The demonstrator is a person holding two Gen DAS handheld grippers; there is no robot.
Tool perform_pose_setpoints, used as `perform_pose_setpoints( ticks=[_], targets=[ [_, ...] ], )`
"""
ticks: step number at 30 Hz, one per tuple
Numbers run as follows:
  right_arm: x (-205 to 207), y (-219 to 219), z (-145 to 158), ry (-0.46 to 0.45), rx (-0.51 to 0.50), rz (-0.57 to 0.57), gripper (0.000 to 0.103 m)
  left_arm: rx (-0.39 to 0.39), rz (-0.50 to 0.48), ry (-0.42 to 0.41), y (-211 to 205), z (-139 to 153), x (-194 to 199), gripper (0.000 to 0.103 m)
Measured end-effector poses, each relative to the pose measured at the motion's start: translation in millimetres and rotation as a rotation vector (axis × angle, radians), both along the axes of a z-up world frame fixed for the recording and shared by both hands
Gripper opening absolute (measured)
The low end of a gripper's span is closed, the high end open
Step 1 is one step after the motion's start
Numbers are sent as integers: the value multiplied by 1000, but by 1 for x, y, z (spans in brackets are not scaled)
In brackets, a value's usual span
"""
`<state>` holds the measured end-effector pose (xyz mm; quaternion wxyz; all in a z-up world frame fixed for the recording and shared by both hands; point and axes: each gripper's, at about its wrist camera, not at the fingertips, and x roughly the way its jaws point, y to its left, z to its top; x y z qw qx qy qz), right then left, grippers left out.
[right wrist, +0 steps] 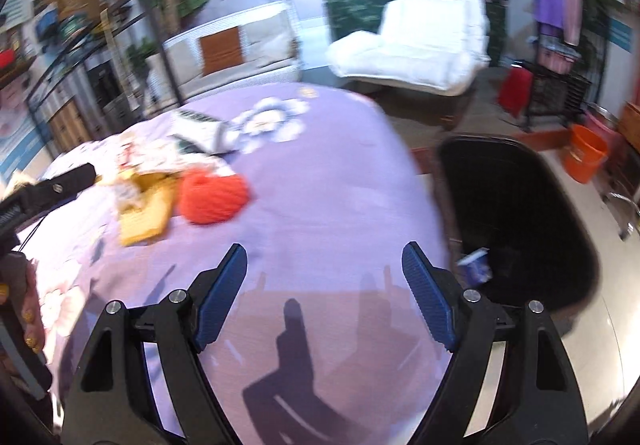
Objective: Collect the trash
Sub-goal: 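Return both tools to the table over the remaining trash, then grasp the white printed bag with the left tool while the right tool grasps the orange net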
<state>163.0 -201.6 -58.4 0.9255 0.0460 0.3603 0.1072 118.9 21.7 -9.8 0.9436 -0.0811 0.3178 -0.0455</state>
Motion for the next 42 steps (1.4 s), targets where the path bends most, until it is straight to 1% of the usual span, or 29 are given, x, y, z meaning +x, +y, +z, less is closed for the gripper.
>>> perform_pose_setpoints(
  ticks=[3, 7, 9, 13, 16, 17, 19, 21, 22, 23, 24, 25, 27, 28, 29, 30, 32, 34, 36, 39, 42],
  targets=[
    [10, 30, 2, 10, 4, 68, 80, -4, 45, 22, 22, -9, 1, 92],
    [26, 64, 6, 33, 2, 135, 80, -49, 74, 43, 44, -15, 4, 92],
    [37, 82, 5, 49, -24, 167, 80, -58, 73, 46, 56, -18, 2, 92],
    [60, 106, -1, 93, -60, 180, 80, -78, 65, 54, 66, -13, 20, 92],
    [75, 116, -8, 125, -85, 169, 79, -120, 60, 82, 72, -12, 39, 92],
    [76, 116, -9, 131, -91, 167, 77, -131, 54, 86, 73, -11, 45, 92],
    [80, 121, -13, 140, -112, 165, 73, -125, 56, 92, 71, -9, 58, 92],
    [83, 122, -18, 154, -132, 161, 62, -106, 50, 123, 68, -11, 73, 92],
    [85, 123, -20, 162, -133, 163, 59, -96, 46, 143, 66, -14, 81, 92],
    [86, 123, -23, 173, -128, 166, 51, -86, 48, 161, 66, -18, 88, 90],
    [86, 122, -25, 179, -127, 167, 41, -80, 52, 169, 66, -21, 93, 82],
    [84, 121, -26, 179, -127, 169, 38, -79, 49, 175, 64, -22, 98, 78],
    [82, 121, -24, 167, -131, 174, 27, -84, 41, 187, 65, -25, 102, 59],
    [80, 120, -23, 160, -127, 176, 25, -87, 36, 190, 63, -25, 102, 56],
    [78, 120, -22, 153, -123, 175, 23, -87, 29, 183, 62, -24, 100, 50],
    [76, 119, -21, 146, -118, 174, 22, -86, 25, 173, 61, -23, 98, 41],
    [72, 116, -18, 130, -105, 170, 21, -83, 26, 155, 59, -20, 91, 38],
    [67, 112, -15, 119, -93, 164, 21, -96, 18, 126, 60, -15, 83, 35],
    [64, 108, -13, 112, -76, 159, 21, -84, 13, 100, 58, -8, 73, 34],
    [56, 101, -9, 93, -61, 144, 21, -97, 11, 52, 56, 1, 58, 33],
    [46, 92, -5, 66, -55, 133, 20, -71, 18, 6, 50, 10, 43, 33]
  ],
)
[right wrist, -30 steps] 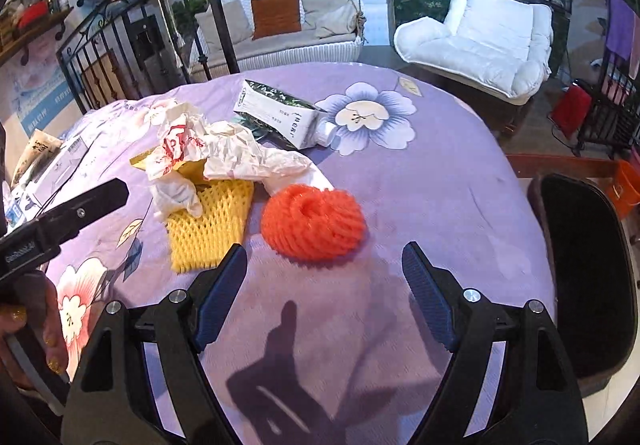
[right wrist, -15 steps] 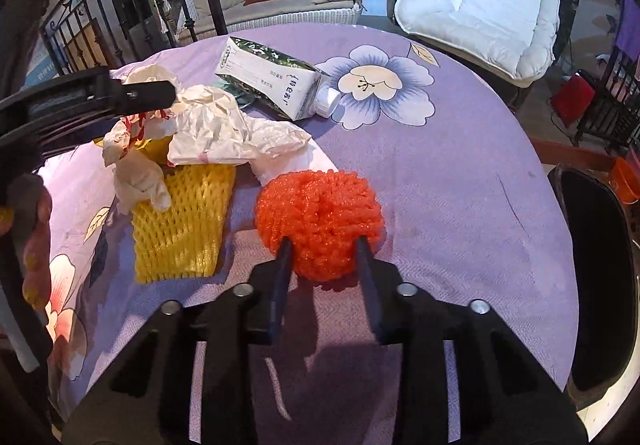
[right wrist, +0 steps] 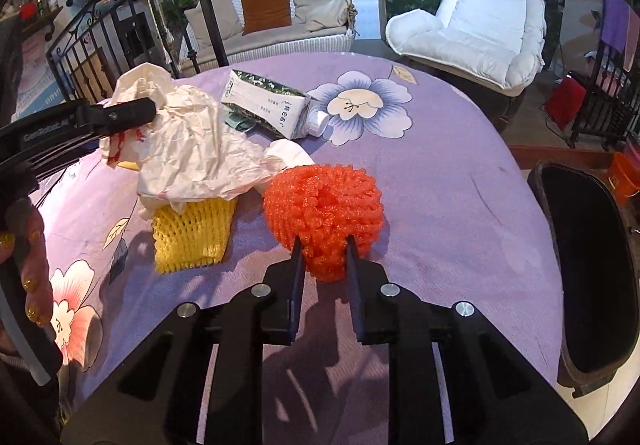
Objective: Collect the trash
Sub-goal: 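Grasp the white printed bag with the left tool while the right tool grasps the orange net, then carry the white bag and orange net to the bin and release both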
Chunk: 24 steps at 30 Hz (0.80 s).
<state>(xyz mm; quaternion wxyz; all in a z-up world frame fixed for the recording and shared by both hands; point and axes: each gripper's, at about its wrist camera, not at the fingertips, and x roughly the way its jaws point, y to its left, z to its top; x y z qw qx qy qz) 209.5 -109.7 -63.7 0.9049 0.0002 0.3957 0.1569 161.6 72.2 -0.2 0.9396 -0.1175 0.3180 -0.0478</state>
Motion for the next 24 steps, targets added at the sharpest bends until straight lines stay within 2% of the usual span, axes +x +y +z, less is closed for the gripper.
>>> perform_pose_setpoints(
  ticks=[3, 11, 24],
  targets=[
    [-11, -10, 3, -28, 7, -11, 20, 23, 5, -38, -6, 7, -15, 33],
    [-35, -50, 11, -83, 54, -81, 20, -1, -46, -89, -25, 15, -42, 33],
    [-62, -131, 20, -178, 61, -276, 20, -25, -192, -148, -82, 21, -47, 33]
  ],
)
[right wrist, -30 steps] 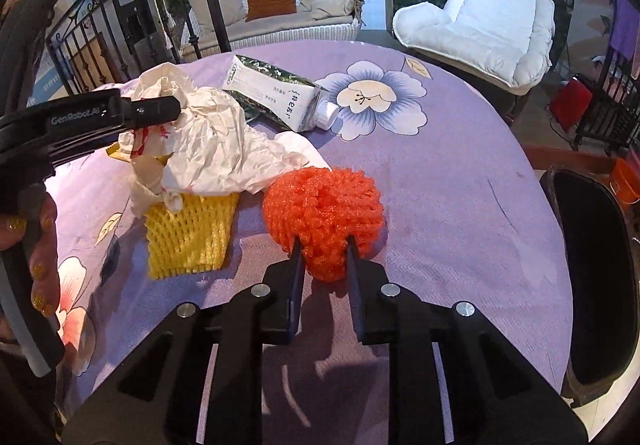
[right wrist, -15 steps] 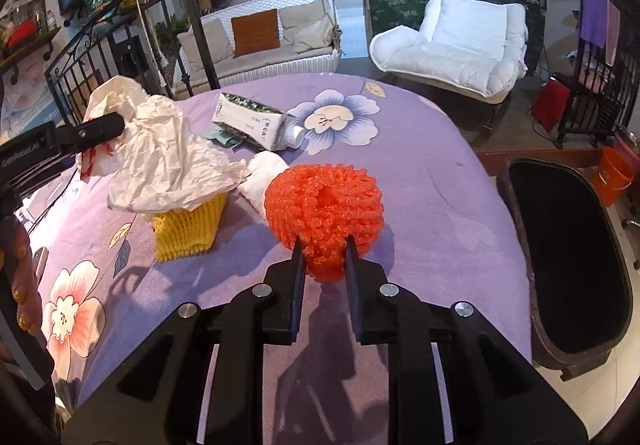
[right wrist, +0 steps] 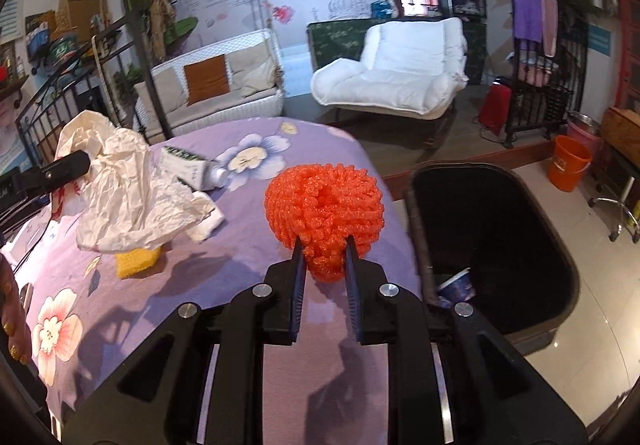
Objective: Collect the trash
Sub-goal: 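Carry the white bag and orange net to the bin and release both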
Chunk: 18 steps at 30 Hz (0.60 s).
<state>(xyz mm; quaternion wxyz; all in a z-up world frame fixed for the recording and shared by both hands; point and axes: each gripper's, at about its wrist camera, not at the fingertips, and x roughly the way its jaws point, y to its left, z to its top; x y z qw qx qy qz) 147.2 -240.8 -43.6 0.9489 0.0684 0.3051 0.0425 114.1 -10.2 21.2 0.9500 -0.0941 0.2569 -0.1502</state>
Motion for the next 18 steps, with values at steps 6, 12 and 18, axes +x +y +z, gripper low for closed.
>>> perform_pose_setpoints(
  ticks=[6, 12, 18],
  targets=[
    [-4, -41, -2, -2, -5, -100, 20, 3, -91, -9, -32, 2, 6, 33],
    [1, -77, -11, 16, -9, -190, 20, 7, -175, -6, -65, 0, 11, 33],
    [33, -112, -38, 107, 36, -246, 20, 11, -234, 18, -88, -6, 18, 33]
  ],
)
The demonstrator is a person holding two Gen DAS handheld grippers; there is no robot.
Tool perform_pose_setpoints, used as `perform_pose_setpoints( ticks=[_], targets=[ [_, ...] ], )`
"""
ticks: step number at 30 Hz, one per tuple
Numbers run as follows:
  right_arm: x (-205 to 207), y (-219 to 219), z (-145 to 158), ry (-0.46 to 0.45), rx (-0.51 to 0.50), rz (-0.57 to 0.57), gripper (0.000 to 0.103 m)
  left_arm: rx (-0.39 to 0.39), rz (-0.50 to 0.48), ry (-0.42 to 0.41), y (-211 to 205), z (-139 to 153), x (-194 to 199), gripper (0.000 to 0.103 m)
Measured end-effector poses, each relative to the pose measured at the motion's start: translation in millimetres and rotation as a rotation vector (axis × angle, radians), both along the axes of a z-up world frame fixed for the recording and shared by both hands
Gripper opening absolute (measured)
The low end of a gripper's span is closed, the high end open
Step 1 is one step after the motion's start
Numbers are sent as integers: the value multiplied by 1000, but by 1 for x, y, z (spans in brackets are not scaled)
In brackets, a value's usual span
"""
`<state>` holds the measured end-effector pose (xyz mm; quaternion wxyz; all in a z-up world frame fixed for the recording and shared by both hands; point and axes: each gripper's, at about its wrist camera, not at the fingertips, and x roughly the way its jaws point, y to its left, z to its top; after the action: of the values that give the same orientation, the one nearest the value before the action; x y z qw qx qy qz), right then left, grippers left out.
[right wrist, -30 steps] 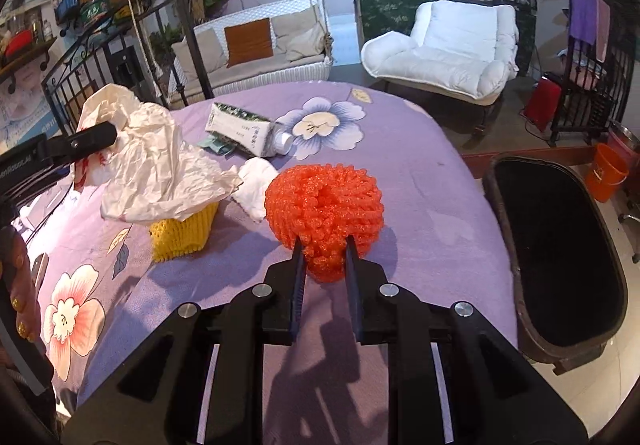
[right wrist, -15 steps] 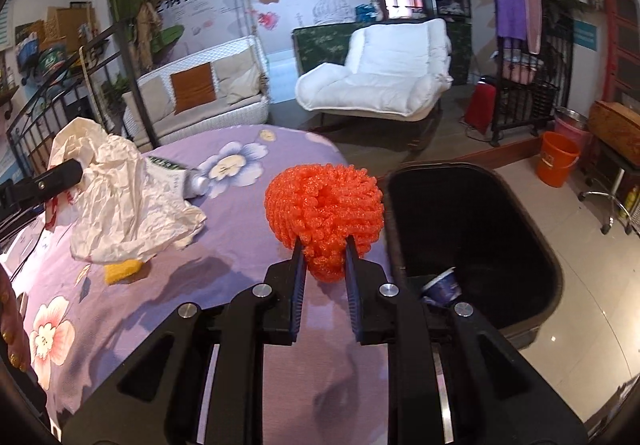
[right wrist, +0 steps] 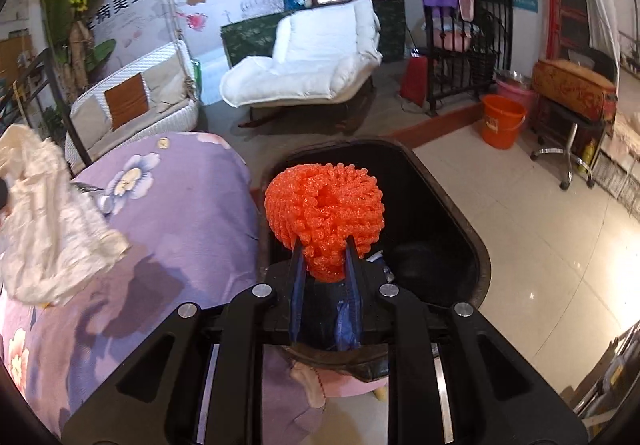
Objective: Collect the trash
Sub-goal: 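Carry the white bag and orange net to the bin and release both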
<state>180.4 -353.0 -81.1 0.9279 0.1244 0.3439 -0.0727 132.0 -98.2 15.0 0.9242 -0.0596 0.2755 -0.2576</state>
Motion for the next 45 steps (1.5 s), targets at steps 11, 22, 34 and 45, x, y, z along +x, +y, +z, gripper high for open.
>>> perform_pose_setpoints(
  ticks=[11, 22, 34, 45],
  targets=[
    [36, -24, -44, 71, 58, -67, 63, 54, -56, 27, -34, -14, 9, 33],
    [-1, -27, -26, -9, 27, -100, 68, 103, -113, 36, -74, -20, 23, 33],
    [-68, -53, -2, -76, -45, -197, 74, 154, -190, 101, -135, -42, 47, 33],
    [-84, -71, -9, -48, -3, -238, 75, 231, -225, 157, -172, -63, 64, 33]
  ],
)
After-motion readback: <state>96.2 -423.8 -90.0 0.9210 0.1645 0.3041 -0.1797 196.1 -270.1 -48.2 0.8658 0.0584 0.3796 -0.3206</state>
